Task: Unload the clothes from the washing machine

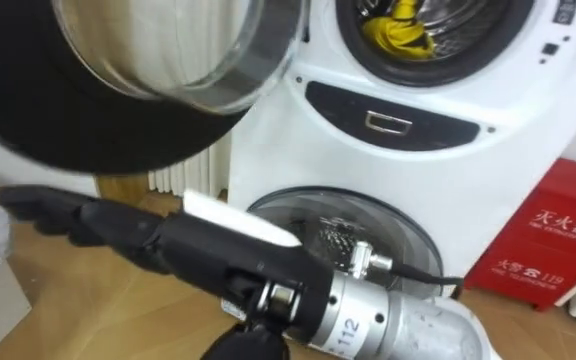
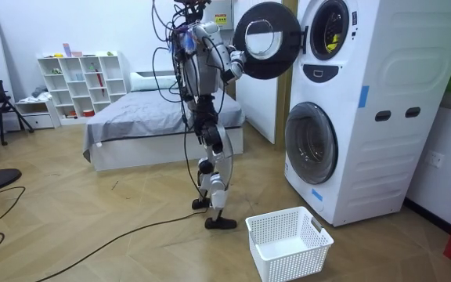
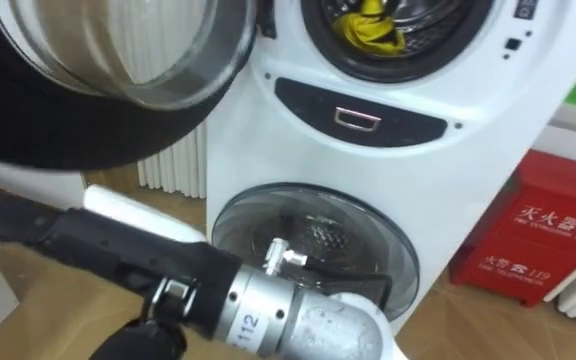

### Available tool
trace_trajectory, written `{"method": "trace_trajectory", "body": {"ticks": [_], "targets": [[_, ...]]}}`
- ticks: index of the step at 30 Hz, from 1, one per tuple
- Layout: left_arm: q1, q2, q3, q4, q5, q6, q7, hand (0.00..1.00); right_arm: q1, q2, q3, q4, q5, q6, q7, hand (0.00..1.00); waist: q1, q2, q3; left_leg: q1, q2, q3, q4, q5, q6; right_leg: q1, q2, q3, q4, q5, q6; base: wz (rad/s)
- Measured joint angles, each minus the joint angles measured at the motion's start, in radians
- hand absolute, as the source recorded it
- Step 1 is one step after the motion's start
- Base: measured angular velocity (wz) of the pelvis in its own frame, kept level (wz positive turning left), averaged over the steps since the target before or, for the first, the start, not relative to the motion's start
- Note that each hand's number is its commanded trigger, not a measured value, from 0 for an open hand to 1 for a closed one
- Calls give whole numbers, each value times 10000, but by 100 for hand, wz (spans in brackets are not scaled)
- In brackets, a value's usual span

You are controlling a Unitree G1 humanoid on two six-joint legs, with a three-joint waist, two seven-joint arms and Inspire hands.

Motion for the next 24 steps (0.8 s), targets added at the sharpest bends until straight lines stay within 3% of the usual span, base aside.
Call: {"method": "trace_trajectory", "body": {"ticks": [3, 5, 10, 14, 20, 24], "targets": [[-6, -1, 1, -14, -21, -21, 181, 0, 0, -15, -1, 13, 109, -153, 36, 0, 0, 7, 15, 8, -14, -11, -80, -26, 42, 5, -9, -10, -10, 16, -29, 2], [-40, -3, 3, -18, -20, -23, 212, 0, 0, -19, -2, 22, 133, -154, 47, 0, -5, 27, 102, 19, -17, -5, -118, -46, 74, 5, -11, -7, -21, 17, -29, 0], [-223, -23, 1, -19, -22, -23, 376, 0, 0, -79, -2, 131, 116, -154, 142, 0, -5, 131, 208, 20, -28, 95, -161, -58, 96, -12, 4, 89, -185, 18, 23, -5], [-253, -20, 0, -13, -266, -8, 613, 0, 2, -324, 2, 145, 135, -151, 112, 0, -8, 145, 217, 202, -25, 448, -252, -58, 97, 75, -11, 195, -218, 0, 54, -14], [-248, -21, 5, 9, -352, -3, 666, 0, 4, -697, -2, 148, 107, -146, 29, 0, -50, 144, 216, 366, -40, 585, -266, -58, 97, 265, -4, 289, -361, -2, 89, -5], [-209, -36, 5, 17, -350, 1, 812, 0, 4, -732, -6, 157, 69, -146, 14, 0, -48, 153, 220, 404, -40, 610, -264, -59, 97, 309, -5, 295, -377, -7, 96, 0]]}}
